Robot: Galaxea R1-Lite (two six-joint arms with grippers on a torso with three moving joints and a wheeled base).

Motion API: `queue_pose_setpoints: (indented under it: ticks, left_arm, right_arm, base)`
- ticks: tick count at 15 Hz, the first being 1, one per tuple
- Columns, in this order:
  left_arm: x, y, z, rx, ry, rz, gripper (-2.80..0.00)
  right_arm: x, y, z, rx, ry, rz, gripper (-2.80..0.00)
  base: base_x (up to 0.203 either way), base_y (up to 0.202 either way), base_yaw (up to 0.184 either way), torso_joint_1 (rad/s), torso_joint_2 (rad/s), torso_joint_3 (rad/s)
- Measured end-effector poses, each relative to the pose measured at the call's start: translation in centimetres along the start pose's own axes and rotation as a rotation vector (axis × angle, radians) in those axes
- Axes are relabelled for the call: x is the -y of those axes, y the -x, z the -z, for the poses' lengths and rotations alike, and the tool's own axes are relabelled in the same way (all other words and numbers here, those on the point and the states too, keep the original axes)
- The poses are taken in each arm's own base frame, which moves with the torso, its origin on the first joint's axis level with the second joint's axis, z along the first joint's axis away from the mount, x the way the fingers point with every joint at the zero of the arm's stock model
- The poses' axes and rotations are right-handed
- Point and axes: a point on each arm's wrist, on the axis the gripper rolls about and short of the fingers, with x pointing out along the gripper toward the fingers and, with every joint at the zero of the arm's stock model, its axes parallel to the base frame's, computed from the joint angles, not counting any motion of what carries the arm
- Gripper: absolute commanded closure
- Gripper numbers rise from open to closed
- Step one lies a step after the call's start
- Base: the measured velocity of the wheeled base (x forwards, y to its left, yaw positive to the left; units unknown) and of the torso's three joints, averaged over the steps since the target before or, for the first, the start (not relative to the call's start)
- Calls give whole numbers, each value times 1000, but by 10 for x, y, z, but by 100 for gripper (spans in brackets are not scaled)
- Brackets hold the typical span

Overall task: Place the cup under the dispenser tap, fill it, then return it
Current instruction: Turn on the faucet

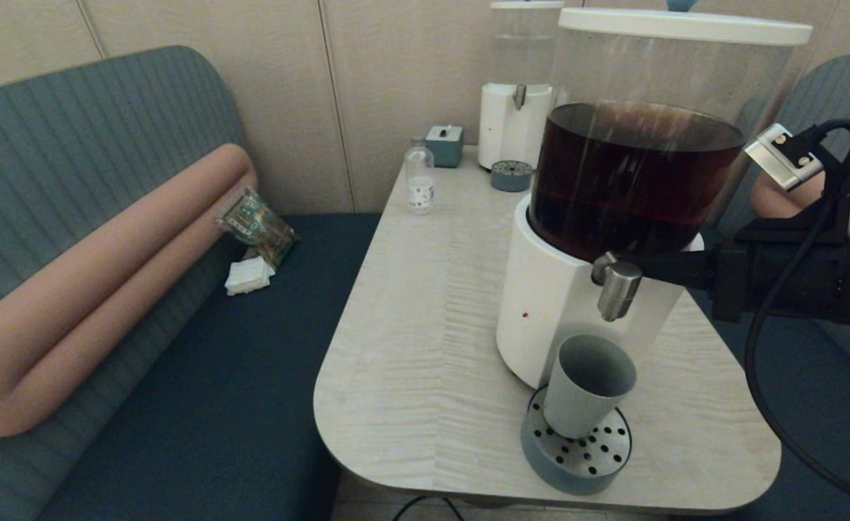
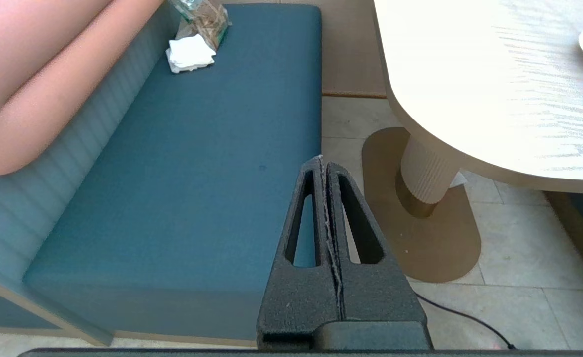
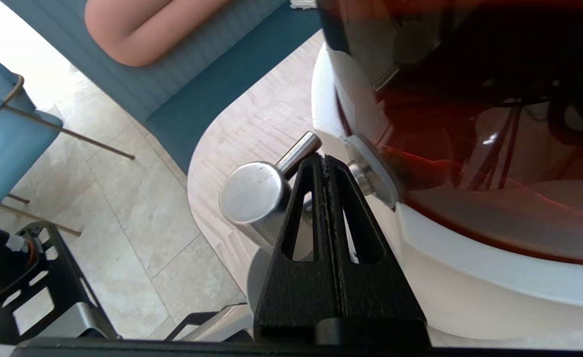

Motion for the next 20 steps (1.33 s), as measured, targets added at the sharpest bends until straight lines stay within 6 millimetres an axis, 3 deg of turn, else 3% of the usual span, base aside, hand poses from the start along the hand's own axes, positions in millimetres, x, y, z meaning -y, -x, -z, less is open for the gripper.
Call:
queue_pose_setpoints:
  ticks: [15, 20]
  left_arm:
    - [0, 0, 0, 0, 0, 0, 0]
    - [0, 0, 0, 0, 0, 0, 0]
  right_arm:
    - [5, -4, 7, -3, 20, -75, 0]
    - [6, -7, 0, 40, 68, -77, 0]
  base:
    - [0, 0, 0, 0, 0, 0]
    - [0, 0, 0, 0, 0, 0]
